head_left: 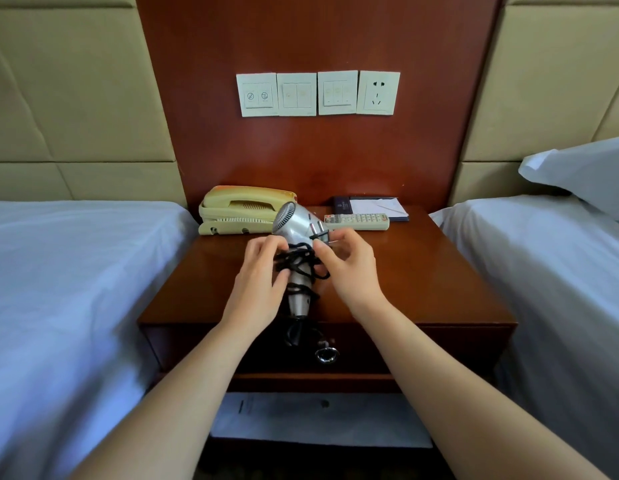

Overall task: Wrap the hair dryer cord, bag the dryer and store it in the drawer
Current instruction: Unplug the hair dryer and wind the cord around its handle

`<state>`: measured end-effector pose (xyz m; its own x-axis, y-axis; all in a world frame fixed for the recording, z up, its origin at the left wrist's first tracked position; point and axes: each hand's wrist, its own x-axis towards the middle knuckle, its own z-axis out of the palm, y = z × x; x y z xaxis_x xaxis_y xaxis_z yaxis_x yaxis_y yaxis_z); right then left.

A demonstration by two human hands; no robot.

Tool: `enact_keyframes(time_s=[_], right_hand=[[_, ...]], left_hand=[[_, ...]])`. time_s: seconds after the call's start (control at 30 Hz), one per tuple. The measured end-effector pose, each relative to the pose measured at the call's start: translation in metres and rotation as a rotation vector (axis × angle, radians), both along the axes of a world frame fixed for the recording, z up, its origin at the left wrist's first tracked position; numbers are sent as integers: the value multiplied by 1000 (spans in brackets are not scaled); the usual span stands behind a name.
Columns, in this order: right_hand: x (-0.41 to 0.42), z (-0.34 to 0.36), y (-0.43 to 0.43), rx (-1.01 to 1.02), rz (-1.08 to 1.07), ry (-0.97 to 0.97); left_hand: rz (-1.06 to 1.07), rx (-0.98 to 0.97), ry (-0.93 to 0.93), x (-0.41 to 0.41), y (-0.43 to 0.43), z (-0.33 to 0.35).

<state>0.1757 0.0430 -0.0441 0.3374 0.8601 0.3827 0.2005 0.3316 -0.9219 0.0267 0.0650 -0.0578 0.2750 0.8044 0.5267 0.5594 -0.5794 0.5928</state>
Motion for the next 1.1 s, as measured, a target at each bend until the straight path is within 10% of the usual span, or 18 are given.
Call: enact_keyframes(time_s=[0.37, 1.1], right_hand=[[3, 4, 14, -94, 1, -522], [14, 34, 14, -270, 520, -646]], left_hand=[[79, 85, 180, 0, 1, -1], [-229, -259, -122, -10, 3, 14]])
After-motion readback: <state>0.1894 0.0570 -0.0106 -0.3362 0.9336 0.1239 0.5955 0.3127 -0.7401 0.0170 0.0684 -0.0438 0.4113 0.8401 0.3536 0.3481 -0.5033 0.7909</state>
